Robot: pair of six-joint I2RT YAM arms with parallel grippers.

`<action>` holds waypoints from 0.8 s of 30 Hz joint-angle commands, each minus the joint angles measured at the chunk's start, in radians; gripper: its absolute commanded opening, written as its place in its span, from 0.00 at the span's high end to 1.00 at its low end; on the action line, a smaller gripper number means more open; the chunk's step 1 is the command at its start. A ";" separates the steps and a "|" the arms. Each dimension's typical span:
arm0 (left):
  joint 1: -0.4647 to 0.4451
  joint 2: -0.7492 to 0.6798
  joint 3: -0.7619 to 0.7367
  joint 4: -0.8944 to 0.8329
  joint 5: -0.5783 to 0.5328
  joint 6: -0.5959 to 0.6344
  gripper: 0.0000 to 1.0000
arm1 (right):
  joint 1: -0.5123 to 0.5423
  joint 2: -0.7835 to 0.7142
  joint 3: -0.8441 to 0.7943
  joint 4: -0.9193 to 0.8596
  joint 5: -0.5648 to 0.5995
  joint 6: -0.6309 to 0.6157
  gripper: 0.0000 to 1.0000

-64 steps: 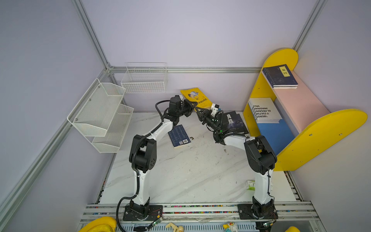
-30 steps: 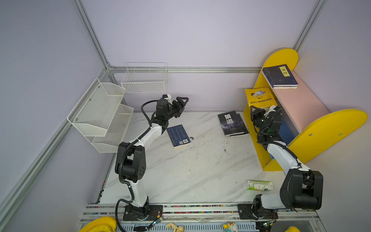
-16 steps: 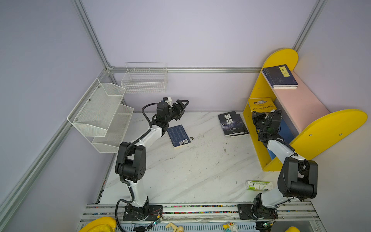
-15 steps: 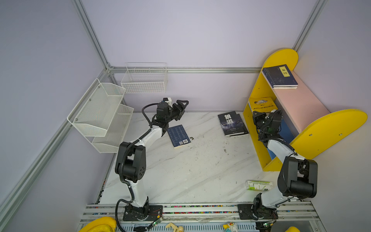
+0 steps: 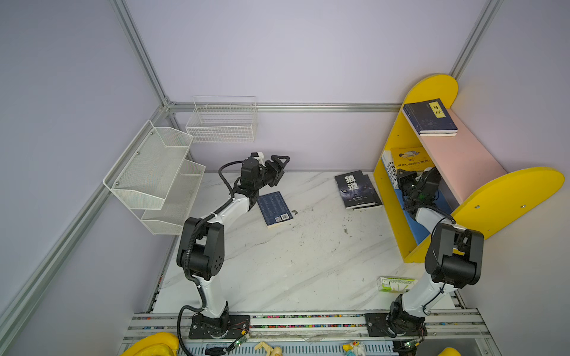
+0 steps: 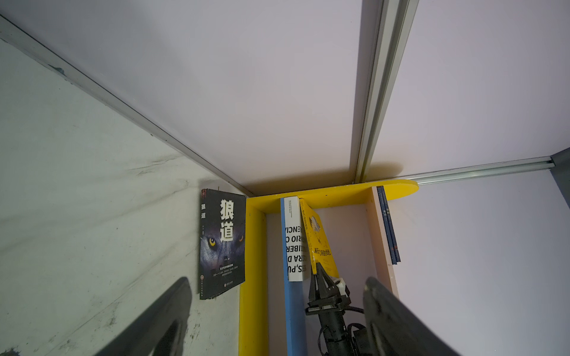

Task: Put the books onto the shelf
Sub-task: 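Carry the yellow cartoon book to the lower shelf compartment with the right gripper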

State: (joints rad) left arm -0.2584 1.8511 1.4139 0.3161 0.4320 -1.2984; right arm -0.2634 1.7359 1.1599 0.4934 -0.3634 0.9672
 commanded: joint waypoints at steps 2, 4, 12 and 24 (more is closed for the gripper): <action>0.003 -0.032 -0.043 0.051 0.011 -0.006 0.14 | 0.003 -0.007 0.068 -0.007 -0.069 -0.063 1.00; 0.002 -0.028 -0.042 0.052 0.011 -0.008 0.14 | 0.003 0.000 0.077 -0.009 -0.090 -0.071 1.00; 0.004 -0.006 -0.037 0.071 0.019 -0.031 0.14 | 0.003 -0.010 0.047 0.008 -0.155 -0.068 1.00; 0.004 0.024 -0.009 0.079 0.041 -0.052 0.14 | -0.002 -0.056 -0.013 0.013 -0.125 -0.088 1.00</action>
State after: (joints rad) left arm -0.2577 1.8706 1.4078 0.3508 0.4465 -1.3437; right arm -0.2665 1.7107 1.1351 0.4526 -0.4835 0.9077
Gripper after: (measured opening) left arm 0.859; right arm 0.158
